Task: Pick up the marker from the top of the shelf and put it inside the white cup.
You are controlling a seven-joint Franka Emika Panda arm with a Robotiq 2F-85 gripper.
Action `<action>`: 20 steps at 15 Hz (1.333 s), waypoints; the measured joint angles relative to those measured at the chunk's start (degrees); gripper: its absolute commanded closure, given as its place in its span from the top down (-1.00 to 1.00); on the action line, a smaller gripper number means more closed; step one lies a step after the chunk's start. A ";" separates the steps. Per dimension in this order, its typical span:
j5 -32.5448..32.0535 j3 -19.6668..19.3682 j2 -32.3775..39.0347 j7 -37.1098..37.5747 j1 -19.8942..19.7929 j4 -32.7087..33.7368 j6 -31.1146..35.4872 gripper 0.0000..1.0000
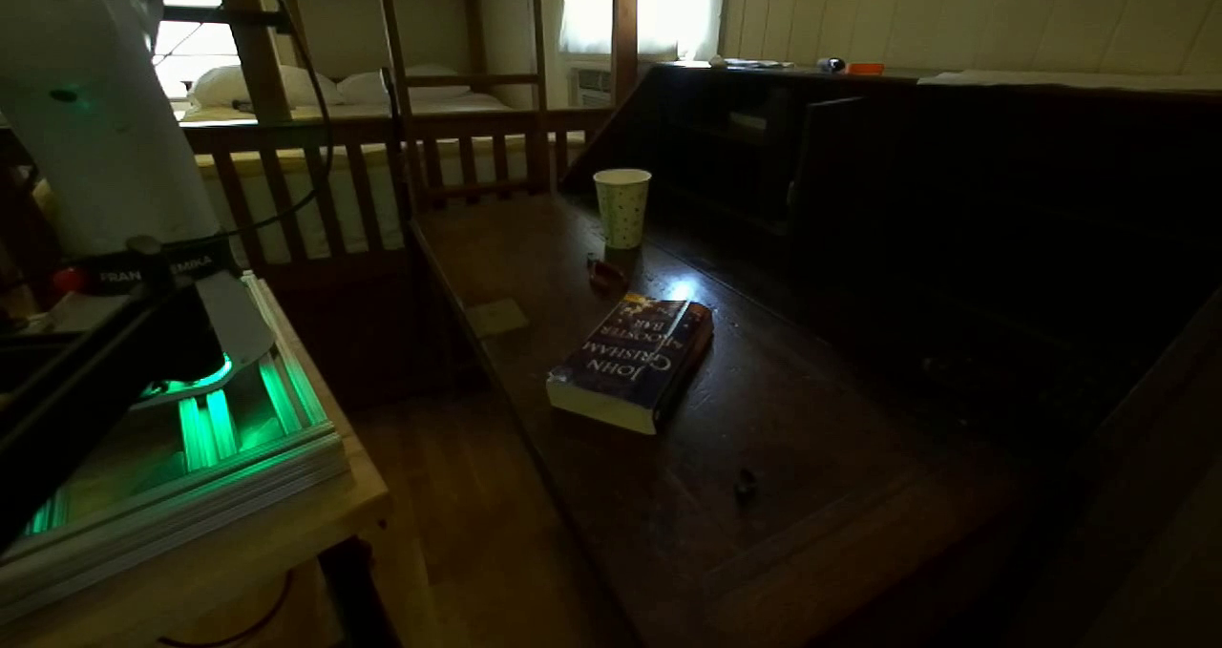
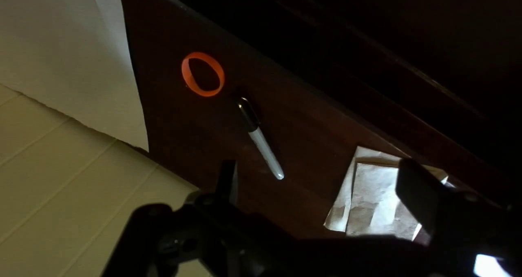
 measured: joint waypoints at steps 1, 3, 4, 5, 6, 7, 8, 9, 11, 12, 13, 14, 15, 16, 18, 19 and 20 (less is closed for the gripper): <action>0.11 0.09 1.15 -1.10 -0.25 1.14 0.06 1.00; 0.91 0.40 3.82 -4.08 -1.03 3.99 0.07 1.00; 1.54 0.61 5.25 -5.75 -1.60 5.56 0.07 1.00; 2.73 0.99 6.64 -7.64 -2.37 7.07 0.05 1.00; 4.24 1.56 8.00 -9.63 -3.34 8.49 -0.01 1.00; 5.73 2.15 9.35 -11.56 -4.41 9.89 -0.11 1.00; 7.38 2.82 10.62 -13.38 -5.47 11.21 -0.23 1.00; 8.85 3.48 11.87 -14.98 -6.47 12.50 -0.30 1.00; 10.83 4.44 14.38 -17.03 -8.02 14.94 -0.34 1.00; 11.20 4.75 15.58 -17.43 -8.54 15.97 -0.17 1.00; 11.62 5.06 16.75 -17.57 -8.97 16.91 0.09 1.00; 12.10 5.43 17.86 -17.60 -9.32 17.75 0.25 1.00; 12.44 5.73 18.89 -17.61 -9.58 18.48 0.50 1.00; 12.66 6.03 19.87 -17.62 -9.79 19.05 0.81 1.00; 12.91 6.52 21.64 -17.62 -10.10 20.05 2.32 1.00; 13.03 6.76 22.45 -17.62 -10.25 20.47 3.22 1.00; 13.31 7.05 23.22 -17.62 -10.46 20.90 4.15 1.00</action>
